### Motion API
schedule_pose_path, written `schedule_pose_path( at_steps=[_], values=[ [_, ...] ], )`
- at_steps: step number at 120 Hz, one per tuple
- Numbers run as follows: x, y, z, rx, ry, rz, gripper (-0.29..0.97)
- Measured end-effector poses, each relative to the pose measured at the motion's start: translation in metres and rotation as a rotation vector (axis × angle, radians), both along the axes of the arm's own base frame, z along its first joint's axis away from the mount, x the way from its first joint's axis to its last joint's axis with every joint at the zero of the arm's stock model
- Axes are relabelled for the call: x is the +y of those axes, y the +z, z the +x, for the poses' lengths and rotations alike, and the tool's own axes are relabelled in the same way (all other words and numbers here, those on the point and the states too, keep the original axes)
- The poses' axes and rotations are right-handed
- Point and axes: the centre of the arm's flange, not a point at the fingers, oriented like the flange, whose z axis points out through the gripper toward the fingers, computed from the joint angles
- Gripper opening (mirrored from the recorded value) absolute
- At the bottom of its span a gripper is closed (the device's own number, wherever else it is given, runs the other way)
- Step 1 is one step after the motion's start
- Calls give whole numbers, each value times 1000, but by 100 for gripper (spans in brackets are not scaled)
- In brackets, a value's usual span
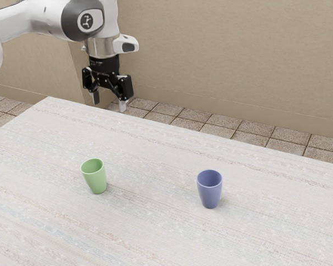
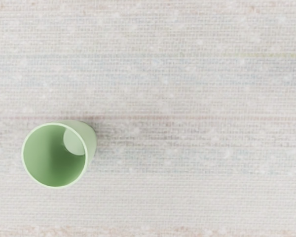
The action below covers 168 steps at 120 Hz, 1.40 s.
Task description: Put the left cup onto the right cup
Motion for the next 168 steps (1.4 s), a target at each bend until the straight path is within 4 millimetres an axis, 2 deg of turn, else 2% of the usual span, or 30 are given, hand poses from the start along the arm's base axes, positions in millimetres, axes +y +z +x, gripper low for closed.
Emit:
schedule_pose_path(
  at_steps=[32, 45, 67, 100, 147, 168],
  values=[
    [-12, -25, -28, 25, -28, 28, 68],
    [-19, -44, -32, 37, -43, 32, 68],
    [-18, -72, -31, 29, -63, 67, 68],
    [-15, -90, -21, -29, -79, 83, 68],
    [-18, -142, -20, -45, -96, 71, 68],
    [-18, -157, -19, -53, -97, 63, 68]
  ],
)
